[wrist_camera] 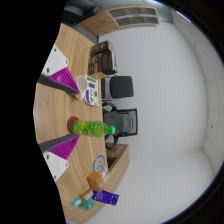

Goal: Pour water

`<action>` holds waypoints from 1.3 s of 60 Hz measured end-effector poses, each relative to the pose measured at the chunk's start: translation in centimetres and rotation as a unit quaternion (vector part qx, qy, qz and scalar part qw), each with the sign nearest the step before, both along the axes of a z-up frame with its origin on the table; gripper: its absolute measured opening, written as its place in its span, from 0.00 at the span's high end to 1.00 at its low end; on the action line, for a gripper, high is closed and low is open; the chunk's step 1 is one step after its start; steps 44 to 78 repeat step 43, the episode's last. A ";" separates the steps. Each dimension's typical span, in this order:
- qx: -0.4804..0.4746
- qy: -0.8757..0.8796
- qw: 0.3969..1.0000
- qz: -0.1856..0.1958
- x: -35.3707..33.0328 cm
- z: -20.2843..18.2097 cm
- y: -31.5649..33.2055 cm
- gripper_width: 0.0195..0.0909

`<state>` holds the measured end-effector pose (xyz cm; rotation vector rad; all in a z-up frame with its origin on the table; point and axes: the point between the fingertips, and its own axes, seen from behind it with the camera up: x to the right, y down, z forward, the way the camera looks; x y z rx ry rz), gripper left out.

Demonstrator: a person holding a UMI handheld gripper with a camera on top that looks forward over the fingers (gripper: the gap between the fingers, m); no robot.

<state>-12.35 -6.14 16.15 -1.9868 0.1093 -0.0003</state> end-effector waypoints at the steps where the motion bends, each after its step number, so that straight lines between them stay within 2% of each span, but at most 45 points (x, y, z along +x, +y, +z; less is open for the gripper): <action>1: 0.000 -0.002 1.000 0.001 -0.3 0.4 -0.5 0.13; 18: 0.028 -0.024 0.999 -0.017 -3.0 7.1 -4.9 0.12; 27: 0.039 -0.011 0.999 -0.028 -3.3 9.0 -5.8 0.13; 43: 0.043 -0.007 0.998 -0.039 -3.4 9.2 -6.1 0.13; 78: 0.043 -0.007 0.998 -0.039 -3.4 9.2 -6.1 0.13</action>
